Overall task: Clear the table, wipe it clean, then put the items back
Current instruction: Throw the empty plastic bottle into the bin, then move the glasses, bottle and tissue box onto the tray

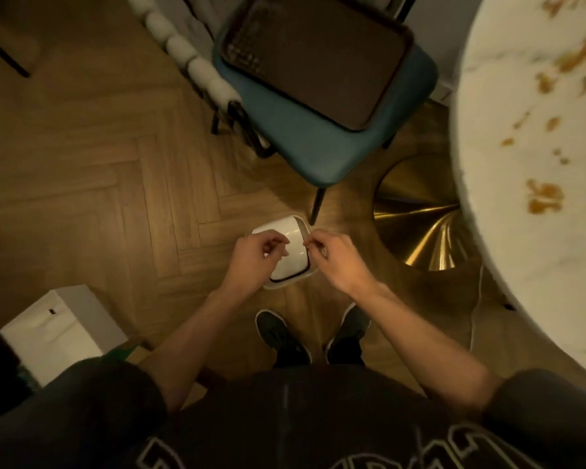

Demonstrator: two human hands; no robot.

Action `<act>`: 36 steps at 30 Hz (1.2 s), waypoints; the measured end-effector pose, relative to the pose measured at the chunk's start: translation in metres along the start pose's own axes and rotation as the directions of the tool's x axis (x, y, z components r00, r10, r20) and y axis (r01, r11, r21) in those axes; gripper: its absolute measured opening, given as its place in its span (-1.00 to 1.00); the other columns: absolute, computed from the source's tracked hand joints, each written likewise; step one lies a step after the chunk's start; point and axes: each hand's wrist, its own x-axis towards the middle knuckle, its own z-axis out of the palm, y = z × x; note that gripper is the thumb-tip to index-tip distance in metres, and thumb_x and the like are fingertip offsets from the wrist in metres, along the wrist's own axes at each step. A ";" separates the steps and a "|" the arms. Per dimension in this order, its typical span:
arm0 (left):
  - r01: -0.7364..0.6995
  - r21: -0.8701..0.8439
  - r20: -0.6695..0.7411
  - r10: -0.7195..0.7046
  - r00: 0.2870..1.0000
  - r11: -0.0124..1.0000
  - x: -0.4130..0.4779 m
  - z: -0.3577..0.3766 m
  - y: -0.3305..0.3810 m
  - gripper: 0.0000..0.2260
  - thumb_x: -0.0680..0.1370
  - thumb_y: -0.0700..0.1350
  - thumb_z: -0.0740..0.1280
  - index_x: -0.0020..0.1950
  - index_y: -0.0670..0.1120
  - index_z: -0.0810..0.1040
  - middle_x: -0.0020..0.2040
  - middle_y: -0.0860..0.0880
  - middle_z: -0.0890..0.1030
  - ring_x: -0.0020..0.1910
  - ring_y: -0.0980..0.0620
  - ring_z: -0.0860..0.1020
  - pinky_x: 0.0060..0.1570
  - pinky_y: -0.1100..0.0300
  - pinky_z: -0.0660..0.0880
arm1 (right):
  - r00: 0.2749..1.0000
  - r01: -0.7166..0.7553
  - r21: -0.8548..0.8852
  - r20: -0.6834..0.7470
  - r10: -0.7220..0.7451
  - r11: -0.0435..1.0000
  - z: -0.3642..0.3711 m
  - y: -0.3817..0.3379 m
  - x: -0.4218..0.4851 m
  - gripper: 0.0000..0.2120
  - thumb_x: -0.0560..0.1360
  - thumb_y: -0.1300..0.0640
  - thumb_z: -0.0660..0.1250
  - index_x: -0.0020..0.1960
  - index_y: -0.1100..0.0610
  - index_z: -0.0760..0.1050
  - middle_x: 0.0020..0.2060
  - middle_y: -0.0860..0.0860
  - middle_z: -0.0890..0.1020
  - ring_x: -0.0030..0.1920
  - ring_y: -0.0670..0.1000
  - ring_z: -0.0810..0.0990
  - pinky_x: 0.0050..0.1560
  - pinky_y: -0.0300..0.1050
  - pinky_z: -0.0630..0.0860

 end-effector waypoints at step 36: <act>-0.407 -0.014 0.214 0.400 0.891 0.913 -0.159 0.168 0.366 -0.87 0.58 -0.19 0.30 -0.02 -0.04 0.64 -0.18 0.03 0.65 -0.21 0.12 0.62 -0.16 0.29 0.56 | 0.764 -0.073 0.379 -0.573 0.296 0.922 -0.295 0.075 -0.349 -0.80 0.59 0.08 0.23 -0.07 0.04 0.62 -0.27 -0.12 0.64 -0.21 -0.12 0.61 -0.07 -0.14 0.59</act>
